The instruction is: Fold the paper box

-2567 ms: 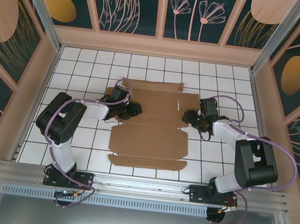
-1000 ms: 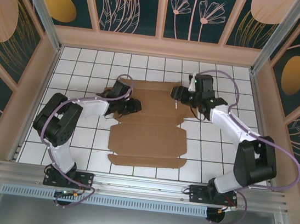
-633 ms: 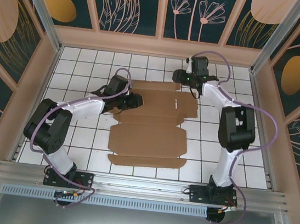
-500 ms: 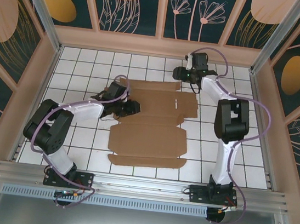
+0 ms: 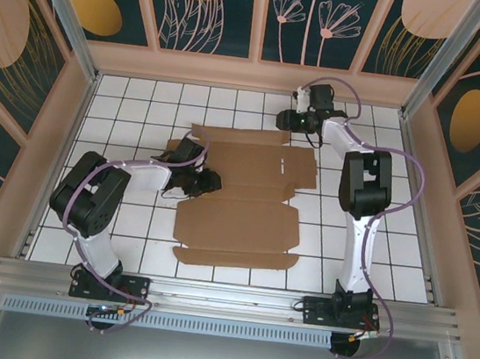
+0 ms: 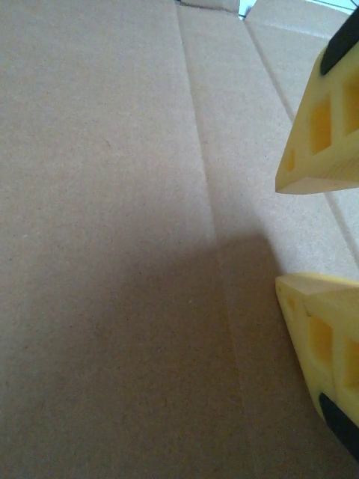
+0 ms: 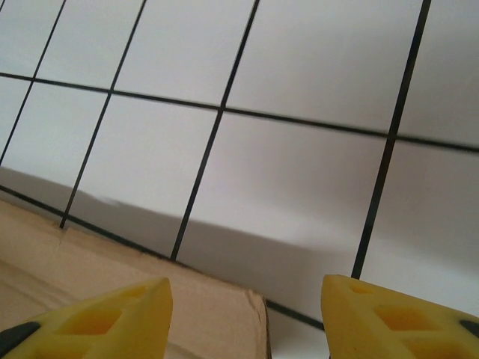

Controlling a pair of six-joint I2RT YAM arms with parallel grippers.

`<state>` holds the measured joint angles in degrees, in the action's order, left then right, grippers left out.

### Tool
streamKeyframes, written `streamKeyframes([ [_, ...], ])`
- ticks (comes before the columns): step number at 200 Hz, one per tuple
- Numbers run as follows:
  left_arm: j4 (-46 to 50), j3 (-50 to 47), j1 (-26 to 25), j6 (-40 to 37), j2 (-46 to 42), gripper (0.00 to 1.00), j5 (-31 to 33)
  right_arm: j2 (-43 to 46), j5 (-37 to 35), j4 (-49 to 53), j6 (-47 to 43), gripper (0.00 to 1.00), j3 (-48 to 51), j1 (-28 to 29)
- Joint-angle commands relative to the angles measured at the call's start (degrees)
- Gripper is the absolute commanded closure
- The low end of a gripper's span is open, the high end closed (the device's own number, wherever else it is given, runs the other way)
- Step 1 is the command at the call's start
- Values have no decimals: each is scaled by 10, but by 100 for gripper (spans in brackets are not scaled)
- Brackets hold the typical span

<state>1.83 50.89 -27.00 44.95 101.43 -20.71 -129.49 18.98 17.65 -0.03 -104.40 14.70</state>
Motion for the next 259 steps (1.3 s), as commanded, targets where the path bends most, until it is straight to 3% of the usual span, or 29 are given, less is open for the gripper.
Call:
streamKeyframes([
  [1,45,35,1,-27,30,65,25,20,-69,-31,-67,44,-23,41],
  [53,108,114,1,-72,85,65,70,-29,-28,-19,-28,57,-83,94],
  [78,133,142,3,-95,98,65,99,-56,-8,23,-3,76,-104,102],
  [89,134,147,7,-99,99,65,105,-47,-26,25,-1,85,-73,106],
  [111,134,155,17,-101,105,66,111,6,-84,-40,1,90,58,122],
  [137,127,163,35,-97,113,67,103,52,-101,-75,23,94,163,125],
  [190,130,220,57,-98,151,68,96,92,-89,-56,50,95,254,135],
  [218,138,256,58,-99,173,68,95,123,-24,-42,67,93,297,149],
  [241,138,262,58,-101,156,69,99,176,10,-44,86,86,319,151],
  [259,128,245,58,-91,124,68,90,219,-18,-50,96,69,316,147],
])
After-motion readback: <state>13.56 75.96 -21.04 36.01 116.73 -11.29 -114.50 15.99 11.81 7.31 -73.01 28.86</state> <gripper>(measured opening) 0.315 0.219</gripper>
